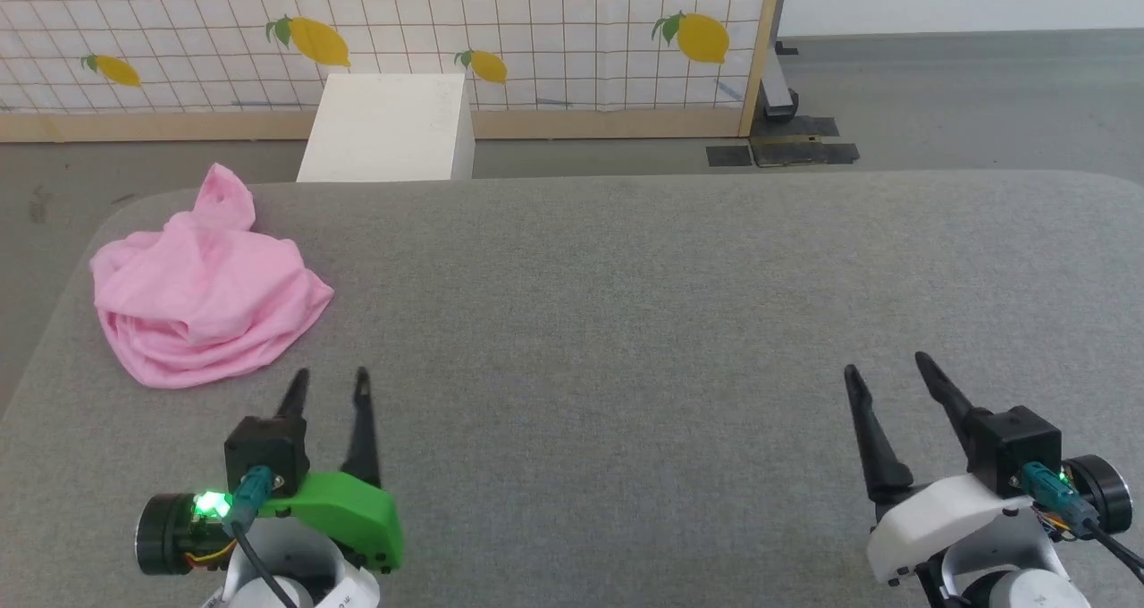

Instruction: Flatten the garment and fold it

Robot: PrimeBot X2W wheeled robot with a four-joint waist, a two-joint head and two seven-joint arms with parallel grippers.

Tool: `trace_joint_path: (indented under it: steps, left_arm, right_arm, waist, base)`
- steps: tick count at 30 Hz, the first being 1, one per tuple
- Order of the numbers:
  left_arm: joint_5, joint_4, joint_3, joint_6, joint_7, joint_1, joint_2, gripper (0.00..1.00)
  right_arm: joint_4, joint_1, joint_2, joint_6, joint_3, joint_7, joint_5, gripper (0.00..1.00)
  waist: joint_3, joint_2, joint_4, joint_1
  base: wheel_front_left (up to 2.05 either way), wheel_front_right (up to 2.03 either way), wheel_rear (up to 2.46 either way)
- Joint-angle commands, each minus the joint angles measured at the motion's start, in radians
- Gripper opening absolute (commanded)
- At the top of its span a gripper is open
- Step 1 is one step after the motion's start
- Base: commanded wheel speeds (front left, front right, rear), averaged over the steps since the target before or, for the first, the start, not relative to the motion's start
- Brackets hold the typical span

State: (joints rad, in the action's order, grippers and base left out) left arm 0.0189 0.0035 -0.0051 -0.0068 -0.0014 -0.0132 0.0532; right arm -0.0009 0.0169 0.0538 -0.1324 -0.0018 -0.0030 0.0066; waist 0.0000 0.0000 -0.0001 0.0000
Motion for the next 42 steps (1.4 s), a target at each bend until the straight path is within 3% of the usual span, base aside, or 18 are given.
trace_joint_path:
  steps: [1,42]
  left_arm:
    - [0.002,0.005,-0.004,0.001,-0.006,-0.003,0.000,1.00]
    - [0.056,0.083,-0.063,0.024,-0.091,-0.045,-0.001,1.00]
  right_arm:
    - [0.001,-0.001,0.000,0.000,-0.001,-0.006,0.000,1.00]
    - [0.026,-0.011,-0.001,0.001,-0.034,-0.091,0.023,1.00]
  waist:
    - [0.000,0.0000,0.000,0.0000]
    - [-0.007,0.0000,0.008,0.0000]
  base:
    - [0.00,0.00,0.00]
    - [0.00,0.00,0.00]
